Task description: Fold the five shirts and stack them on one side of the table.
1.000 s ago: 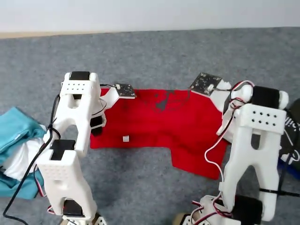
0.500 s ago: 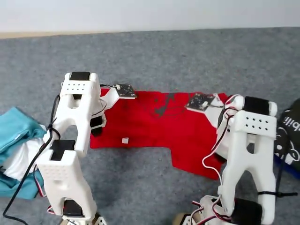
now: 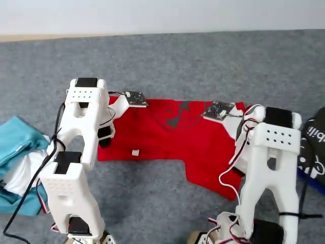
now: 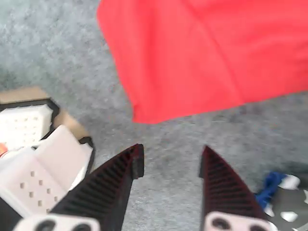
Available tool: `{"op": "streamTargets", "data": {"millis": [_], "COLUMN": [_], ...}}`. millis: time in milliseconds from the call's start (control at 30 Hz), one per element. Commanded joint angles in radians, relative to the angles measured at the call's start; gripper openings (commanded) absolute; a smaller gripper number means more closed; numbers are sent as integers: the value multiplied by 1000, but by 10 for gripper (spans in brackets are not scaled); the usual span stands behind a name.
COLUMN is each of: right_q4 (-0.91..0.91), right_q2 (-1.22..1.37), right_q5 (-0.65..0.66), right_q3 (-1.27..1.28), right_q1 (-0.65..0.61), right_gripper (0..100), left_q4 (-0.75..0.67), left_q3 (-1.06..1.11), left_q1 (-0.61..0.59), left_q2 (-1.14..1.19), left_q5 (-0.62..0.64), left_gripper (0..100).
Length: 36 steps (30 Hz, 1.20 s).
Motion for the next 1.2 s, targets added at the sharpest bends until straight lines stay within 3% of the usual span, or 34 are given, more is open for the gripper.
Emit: {"op": "streamTargets", "data": {"millis": [0, 700, 1167], "right_q4": [42, 35, 33], "right_q2": [-61, -15, -13], "right_q5": [-18, -106, -107], "right_q3": [-103, -126, -124], "right_q1": [2, 8, 4], "right_gripper": [233, 231, 231], "left_q4": [29, -92, -64], "left_q3": [-2, -8, -54], "left_q1": [-2, 43, 48], "left_q2": [-60, 135, 133], "left_q5": [-9, -5, -5], "left_gripper": [48, 46, 6]}}
